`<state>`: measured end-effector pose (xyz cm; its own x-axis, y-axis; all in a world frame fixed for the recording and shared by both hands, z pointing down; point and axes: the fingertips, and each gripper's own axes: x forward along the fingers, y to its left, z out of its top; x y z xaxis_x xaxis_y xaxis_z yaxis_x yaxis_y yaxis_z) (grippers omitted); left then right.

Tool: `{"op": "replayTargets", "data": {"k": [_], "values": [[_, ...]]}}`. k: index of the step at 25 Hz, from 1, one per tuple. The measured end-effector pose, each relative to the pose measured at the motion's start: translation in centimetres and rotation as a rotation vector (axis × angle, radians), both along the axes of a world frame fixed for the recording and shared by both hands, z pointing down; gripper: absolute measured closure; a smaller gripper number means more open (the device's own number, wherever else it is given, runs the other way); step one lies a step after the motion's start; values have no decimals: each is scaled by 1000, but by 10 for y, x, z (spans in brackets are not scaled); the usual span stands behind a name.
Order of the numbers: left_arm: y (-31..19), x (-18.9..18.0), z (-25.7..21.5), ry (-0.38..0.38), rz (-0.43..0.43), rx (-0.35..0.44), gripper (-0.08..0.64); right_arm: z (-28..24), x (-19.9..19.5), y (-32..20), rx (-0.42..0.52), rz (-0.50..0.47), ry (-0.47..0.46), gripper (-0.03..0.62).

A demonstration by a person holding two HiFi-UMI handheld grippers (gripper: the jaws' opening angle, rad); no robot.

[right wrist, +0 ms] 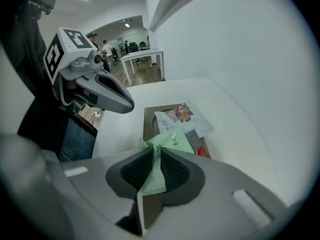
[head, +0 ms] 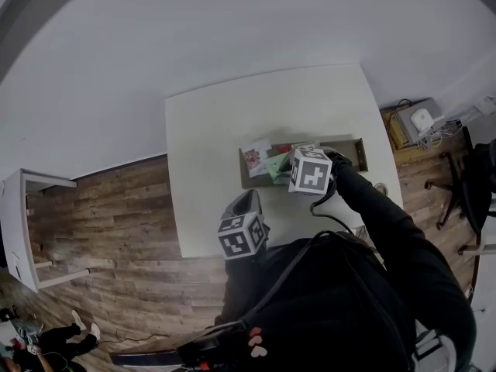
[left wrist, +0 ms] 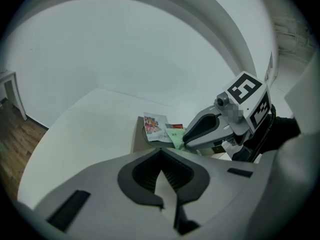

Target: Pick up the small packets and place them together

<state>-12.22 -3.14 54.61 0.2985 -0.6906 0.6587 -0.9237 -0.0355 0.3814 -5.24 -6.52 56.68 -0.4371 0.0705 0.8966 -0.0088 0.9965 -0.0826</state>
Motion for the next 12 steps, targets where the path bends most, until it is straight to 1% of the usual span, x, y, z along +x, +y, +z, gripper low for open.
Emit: {"op": "replayTargets", "data": {"k": [6,8,10,12], "values": [[-1,-1,0,2,-3,4,560,-8,2,-3,6,2,-18,535],[-1,-1,1,2,-2,3,560,-15,6,-5,13,16,-37,535],[-3,-4,0,2,-4,3,561,-28,10,-11,15,58,-93,535],[-5,-7,-4,3,-10,8,561,-50,16,-22,29,130,-183,537]]}}
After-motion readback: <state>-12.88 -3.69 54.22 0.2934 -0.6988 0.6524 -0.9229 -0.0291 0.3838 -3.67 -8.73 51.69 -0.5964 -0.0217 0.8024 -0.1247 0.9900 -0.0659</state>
